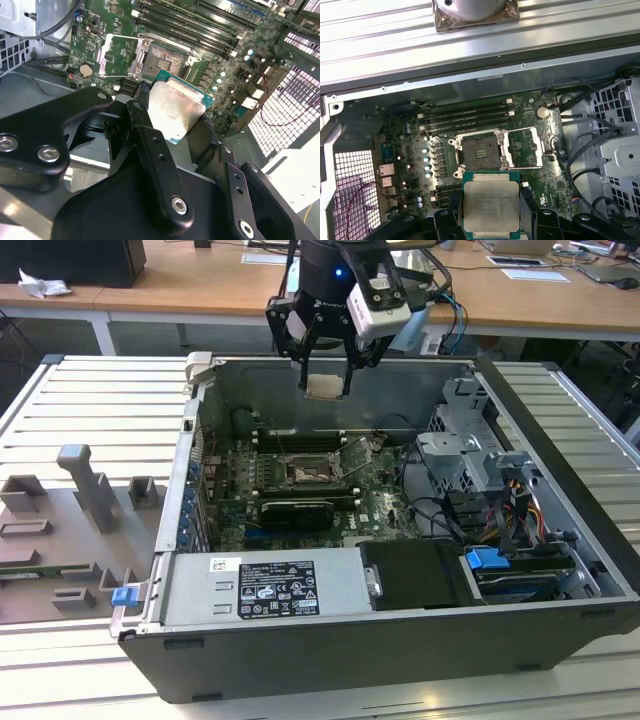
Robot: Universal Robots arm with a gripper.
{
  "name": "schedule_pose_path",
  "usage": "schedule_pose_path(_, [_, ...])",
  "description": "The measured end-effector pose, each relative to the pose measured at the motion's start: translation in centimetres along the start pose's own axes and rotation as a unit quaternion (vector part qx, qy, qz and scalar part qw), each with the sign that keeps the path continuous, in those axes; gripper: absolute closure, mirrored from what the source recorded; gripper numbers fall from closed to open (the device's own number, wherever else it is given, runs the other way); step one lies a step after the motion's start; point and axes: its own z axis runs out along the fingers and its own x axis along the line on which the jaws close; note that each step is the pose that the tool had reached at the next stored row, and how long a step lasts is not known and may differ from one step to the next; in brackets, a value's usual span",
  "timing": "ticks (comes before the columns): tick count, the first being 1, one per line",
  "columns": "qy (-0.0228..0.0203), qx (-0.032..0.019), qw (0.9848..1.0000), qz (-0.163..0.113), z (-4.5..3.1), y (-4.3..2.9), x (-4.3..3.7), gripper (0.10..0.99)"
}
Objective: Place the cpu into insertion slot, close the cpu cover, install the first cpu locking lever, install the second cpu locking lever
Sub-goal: 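Place the cpu into insertion slot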
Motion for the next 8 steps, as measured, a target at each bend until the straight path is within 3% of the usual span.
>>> schedule_pose_path(8, [-0.0010, -0.0002, 0.9999, 0.012, 0.00, 0.00, 0.00, 0.545])
